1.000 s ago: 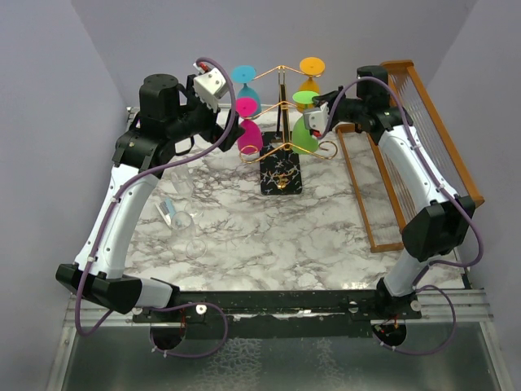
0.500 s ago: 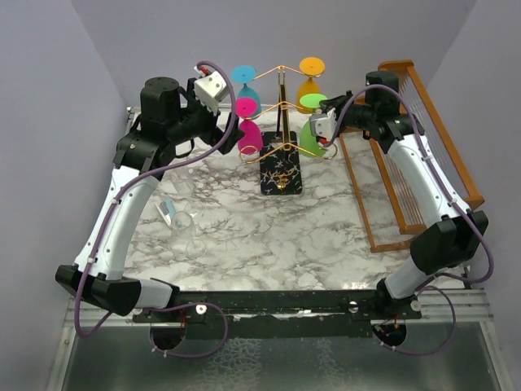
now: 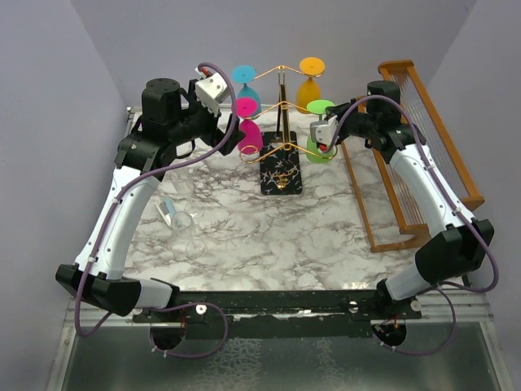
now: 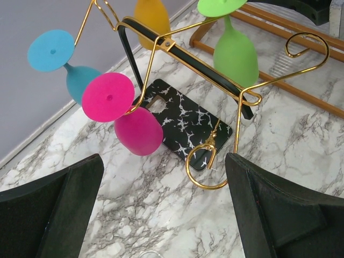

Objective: Place the wine glass upside down on the wine glass rack

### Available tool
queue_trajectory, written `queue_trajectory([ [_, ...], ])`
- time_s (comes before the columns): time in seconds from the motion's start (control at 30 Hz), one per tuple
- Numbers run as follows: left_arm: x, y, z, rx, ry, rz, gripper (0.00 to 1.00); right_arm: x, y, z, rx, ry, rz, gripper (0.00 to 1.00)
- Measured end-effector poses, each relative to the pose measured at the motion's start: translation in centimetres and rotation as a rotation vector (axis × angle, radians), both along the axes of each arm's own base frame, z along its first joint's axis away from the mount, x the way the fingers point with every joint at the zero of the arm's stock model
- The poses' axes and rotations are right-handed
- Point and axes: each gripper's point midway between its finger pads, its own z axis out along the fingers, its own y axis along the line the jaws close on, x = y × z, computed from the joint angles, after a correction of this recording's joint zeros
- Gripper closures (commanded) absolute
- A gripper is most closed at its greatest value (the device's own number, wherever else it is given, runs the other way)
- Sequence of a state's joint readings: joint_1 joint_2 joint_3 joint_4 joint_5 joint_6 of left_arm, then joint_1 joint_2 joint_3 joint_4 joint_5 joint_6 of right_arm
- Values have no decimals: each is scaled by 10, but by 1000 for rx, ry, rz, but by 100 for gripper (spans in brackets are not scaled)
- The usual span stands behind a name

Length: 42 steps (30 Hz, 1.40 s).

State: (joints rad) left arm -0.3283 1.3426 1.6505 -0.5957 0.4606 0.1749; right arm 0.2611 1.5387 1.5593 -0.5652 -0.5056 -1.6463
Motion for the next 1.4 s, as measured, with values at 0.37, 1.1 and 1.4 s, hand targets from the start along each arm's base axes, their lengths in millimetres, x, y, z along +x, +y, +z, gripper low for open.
queue_trajectory([
  [0.37, 0, -1, -1, -1, 1, -4, 1, 11, -8, 9, 13, -45, -69, 94],
  [1.1, -1, -1, -1, -2, 1, -11, 1, 39, -7, -5, 42, -31, -119, 84],
  [1.4, -1, -2, -1, -1, 0, -15, 1, 37, 2, 8, 92, -22, -88, 73],
])
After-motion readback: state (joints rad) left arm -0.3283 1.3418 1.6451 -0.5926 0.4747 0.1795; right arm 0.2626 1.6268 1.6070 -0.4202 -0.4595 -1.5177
